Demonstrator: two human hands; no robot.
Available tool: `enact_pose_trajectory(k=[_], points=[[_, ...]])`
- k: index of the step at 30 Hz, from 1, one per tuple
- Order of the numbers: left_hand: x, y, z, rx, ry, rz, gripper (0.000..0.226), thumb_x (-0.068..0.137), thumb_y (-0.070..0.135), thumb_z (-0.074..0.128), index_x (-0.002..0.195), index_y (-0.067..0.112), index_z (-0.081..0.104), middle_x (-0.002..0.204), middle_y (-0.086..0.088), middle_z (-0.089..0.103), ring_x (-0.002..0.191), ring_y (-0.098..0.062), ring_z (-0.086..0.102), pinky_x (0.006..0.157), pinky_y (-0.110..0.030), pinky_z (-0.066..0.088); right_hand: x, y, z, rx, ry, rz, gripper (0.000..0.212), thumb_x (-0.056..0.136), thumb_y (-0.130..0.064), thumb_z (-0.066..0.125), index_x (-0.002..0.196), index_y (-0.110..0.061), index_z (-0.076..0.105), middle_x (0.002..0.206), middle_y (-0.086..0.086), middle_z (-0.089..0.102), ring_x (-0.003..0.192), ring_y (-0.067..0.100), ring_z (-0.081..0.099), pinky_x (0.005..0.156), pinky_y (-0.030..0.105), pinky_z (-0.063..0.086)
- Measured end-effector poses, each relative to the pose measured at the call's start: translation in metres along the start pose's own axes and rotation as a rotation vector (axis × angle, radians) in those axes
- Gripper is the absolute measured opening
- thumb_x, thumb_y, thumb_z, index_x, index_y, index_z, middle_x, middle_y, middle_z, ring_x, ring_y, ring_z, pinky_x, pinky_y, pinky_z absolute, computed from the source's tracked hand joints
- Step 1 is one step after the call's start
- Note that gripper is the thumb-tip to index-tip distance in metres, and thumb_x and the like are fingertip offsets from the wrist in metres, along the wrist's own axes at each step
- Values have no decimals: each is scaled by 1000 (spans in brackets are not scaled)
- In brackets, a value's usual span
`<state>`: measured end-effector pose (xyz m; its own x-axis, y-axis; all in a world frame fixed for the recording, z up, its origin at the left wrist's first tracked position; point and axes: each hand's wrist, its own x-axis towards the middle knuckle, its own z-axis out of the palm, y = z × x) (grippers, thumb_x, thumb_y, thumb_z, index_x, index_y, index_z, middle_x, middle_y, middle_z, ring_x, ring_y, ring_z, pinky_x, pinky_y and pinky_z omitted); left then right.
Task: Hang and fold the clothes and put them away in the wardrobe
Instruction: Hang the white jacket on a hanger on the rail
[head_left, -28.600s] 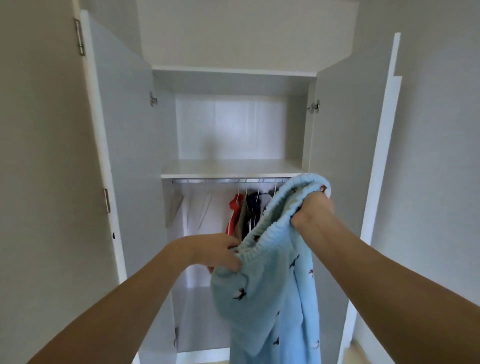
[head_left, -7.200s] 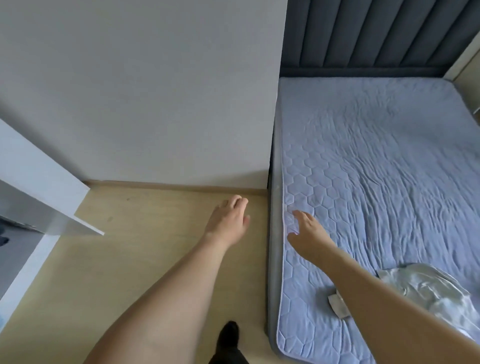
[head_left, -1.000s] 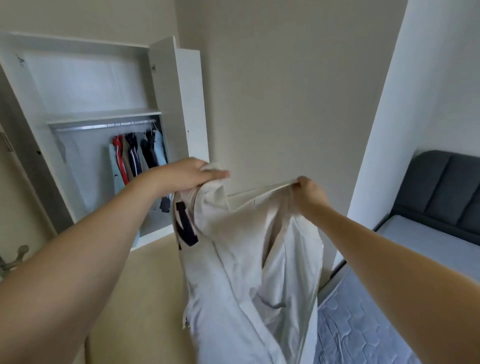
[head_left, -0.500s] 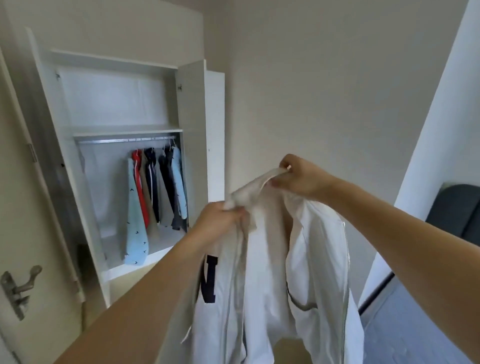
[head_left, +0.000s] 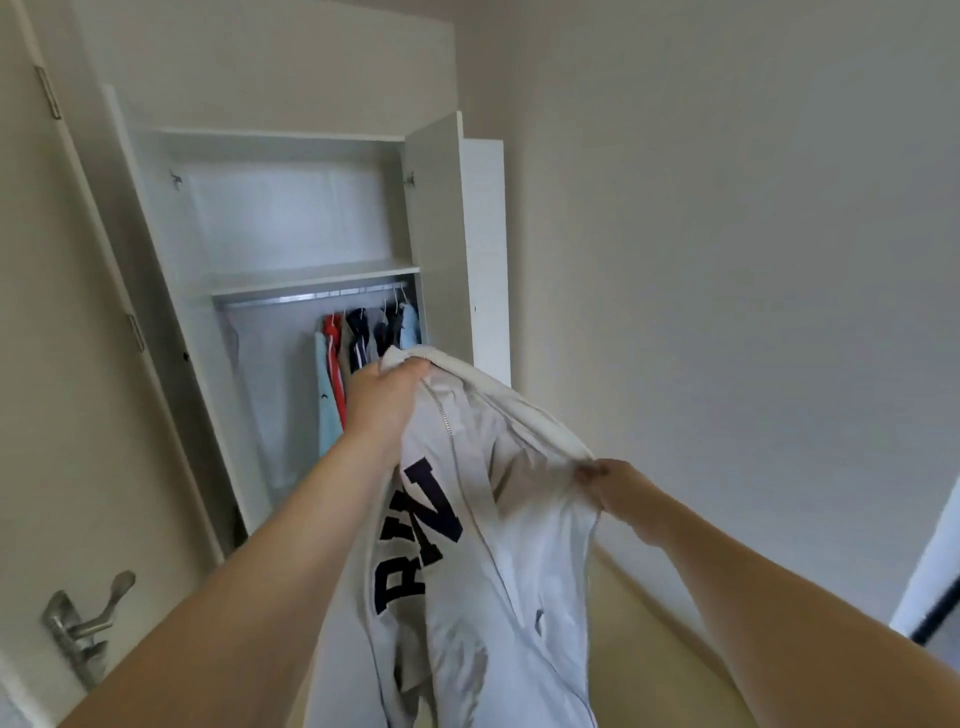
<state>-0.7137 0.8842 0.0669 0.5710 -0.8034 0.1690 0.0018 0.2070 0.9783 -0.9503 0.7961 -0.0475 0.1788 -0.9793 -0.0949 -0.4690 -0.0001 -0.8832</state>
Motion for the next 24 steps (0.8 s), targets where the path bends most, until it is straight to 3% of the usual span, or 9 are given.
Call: enact_pose_trajectory(k=[2, 4, 7, 9, 12, 14, 17, 21, 24], points=[[32, 4, -11, 14, -28, 3, 4, 84, 20, 71, 85, 17, 67, 87, -5, 72, 79, -21, 68, 83, -36, 55, 21, -39, 21, 319, -27, -65, 21, 96, -14, 46, 85, -4, 61, 83, 16, 58, 74, 23, 53, 67, 32, 42], [60, 0, -20, 114, -86, 5, 8, 84, 23, 73, 86, 17, 68, 86, -3, 73, 80, -20, 69, 83, -35, 55, 41, -84, 41, 475, -77, -121, 21, 92, -19, 48, 85, -3, 59, 81, 15, 54, 72, 24, 51, 62, 31, 39], [114, -15, -36, 193, -98, 27, 6, 85, 23, 71, 82, 20, 69, 83, -1, 73, 80, -21, 70, 82, -35, 56, 88, -137, 79, 490, -118, -199, 30, 86, -27, 51, 92, -3, 68, 81, 16, 55, 74, 26, 51, 63, 34, 38], [148, -21, -47, 187, -61, 25, 9, 87, 24, 70, 80, 21, 66, 81, 0, 71, 77, -21, 68, 78, -33, 55, 120, -165, 99, 515, -111, -213, 32, 84, -32, 52, 87, -3, 63, 81, 14, 55, 75, 27, 51, 67, 36, 39], [210, -35, -71, 148, -87, 11, 7, 87, 27, 69, 85, 21, 66, 84, -2, 73, 77, -21, 70, 77, -32, 56, 177, -204, 129, 613, -166, -194, 20, 88, -26, 54, 96, -8, 61, 81, 13, 60, 70, 25, 58, 65, 32, 47], [245, -46, -84, 152, -153, -5, 10, 88, 29, 68, 91, 19, 69, 87, -4, 75, 80, -22, 72, 79, -34, 56, 210, -222, 146, 581, -248, -192, 28, 83, -25, 63, 106, -10, 58, 87, 14, 61, 71, 26, 60, 65, 32, 50], [307, -56, -107, 139, -204, 7, 16, 88, 29, 68, 96, 16, 72, 90, -4, 76, 84, -22, 72, 84, -35, 55, 265, -247, 178, 441, -305, -233, 40, 73, -27, 73, 110, -13, 62, 99, 11, 65, 88, 26, 63, 82, 36, 51], [375, -64, -125, 129, -216, -9, 13, 86, 24, 69, 92, 14, 73, 87, -7, 75, 82, -23, 73, 82, -36, 55, 328, -268, 203, 227, -357, -241, 27, 77, -15, 71, 103, -8, 70, 103, 19, 70, 93, 31, 67, 87, 40, 52], [423, -73, -126, 222, -226, -66, 25, 74, 27, 74, 87, 6, 72, 84, -15, 73, 78, -31, 71, 78, -41, 55, 372, -276, 224, 179, -360, -217, 42, 80, -13, 70, 121, -18, 62, 121, 14, 64, 103, 26, 64, 94, 38, 50]])
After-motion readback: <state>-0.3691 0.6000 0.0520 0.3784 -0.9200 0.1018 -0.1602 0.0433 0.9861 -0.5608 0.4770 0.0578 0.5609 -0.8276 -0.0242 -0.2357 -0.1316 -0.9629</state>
